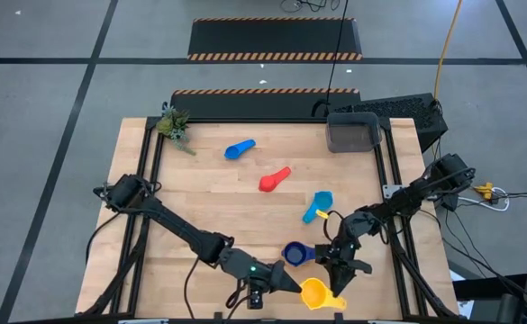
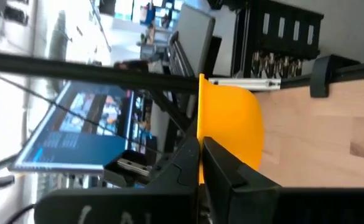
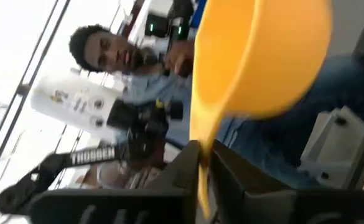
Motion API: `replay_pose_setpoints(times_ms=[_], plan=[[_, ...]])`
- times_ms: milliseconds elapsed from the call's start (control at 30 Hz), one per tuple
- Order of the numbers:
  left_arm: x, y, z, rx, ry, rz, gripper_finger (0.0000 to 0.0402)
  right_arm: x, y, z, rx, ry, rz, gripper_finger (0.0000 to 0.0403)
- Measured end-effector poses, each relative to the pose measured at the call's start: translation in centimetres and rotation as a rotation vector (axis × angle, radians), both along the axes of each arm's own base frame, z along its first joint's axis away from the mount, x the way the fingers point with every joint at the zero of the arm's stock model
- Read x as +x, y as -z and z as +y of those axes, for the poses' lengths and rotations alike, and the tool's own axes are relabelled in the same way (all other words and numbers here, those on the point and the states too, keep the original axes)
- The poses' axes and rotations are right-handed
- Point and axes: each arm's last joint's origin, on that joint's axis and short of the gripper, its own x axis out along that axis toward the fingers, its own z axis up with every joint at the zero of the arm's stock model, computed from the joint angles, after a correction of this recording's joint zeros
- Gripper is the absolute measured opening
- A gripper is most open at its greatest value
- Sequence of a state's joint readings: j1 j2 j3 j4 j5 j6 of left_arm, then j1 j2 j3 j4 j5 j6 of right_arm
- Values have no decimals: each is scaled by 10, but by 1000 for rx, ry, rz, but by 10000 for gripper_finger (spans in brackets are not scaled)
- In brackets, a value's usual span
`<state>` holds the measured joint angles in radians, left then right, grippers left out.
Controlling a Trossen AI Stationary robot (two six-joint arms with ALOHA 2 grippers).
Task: Nest measuring cups in basket
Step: Stack the yellow measuring cup on top of the dark blue measuring cup
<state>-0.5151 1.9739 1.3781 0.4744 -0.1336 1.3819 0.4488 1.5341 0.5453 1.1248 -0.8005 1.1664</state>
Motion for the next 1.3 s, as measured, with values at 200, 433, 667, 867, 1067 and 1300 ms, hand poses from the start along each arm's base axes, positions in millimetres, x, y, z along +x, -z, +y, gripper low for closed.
replay_pose_setpoints(times_ms=[200, 433, 667, 867, 1067, 1300], plan=[[0, 1, 1, -20, -33, 20, 5, 1, 0, 0, 2, 27, 1, 99], [0, 1, 1, -40, -46, 30, 4, 1, -2, -3, -6, 31, -36, 166], [0, 2, 2, -57, -63, 48, 2, -2, -13, -10, -37, 54, -93, 177], [-4, 0, -4, -57, -49, 47, 1, -9, -26, -21, -116, 155, -170, 175], [-11, -2, -11, -43, -76, 55, 1, -19, -46, -30, -134, 289, -244, 177], [-13, -4, -11, -38, -149, 45, 1, -28, -54, -36, -197, 389, -259, 186]])
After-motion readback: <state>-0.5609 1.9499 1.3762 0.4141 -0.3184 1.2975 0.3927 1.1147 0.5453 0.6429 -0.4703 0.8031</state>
